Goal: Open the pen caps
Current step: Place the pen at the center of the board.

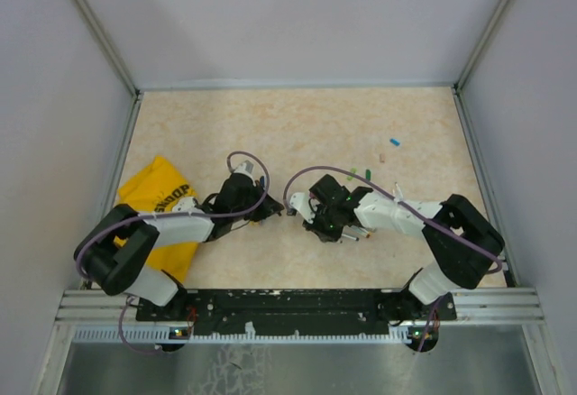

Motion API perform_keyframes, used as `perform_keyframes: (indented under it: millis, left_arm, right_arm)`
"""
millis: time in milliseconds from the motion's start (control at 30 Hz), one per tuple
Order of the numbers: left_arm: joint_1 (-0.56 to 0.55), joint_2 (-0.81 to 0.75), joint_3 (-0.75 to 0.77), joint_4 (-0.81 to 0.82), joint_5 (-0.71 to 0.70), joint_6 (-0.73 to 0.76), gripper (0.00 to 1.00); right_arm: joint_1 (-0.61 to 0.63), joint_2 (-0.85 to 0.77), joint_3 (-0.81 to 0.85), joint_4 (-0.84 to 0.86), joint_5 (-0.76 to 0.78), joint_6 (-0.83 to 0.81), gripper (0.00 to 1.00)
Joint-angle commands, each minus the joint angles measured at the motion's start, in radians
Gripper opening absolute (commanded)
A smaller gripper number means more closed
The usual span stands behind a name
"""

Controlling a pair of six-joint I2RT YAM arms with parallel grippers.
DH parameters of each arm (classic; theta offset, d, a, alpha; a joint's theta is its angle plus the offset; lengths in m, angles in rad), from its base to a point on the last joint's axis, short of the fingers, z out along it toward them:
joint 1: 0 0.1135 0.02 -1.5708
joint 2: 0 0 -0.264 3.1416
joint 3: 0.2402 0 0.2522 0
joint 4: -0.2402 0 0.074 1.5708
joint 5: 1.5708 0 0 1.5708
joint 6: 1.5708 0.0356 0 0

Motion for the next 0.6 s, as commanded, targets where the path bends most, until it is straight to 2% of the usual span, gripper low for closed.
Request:
perform_keyframes:
  millis: [0, 567]
  left_arm:
    - [0.005, 0.024, 0.048, -0.040, 0.014, -0.006, 0.02]
    - [0.004, 0.049, 0.090, -0.108, 0.003, 0.007, 0.15]
  right_arm:
    - [0.014, 0.007, 0.032, 0.003, 0.026, -0.015, 0.13]
    - [0.014, 0.009, 0.032, 0.001, 0.026, -0.017, 0.16]
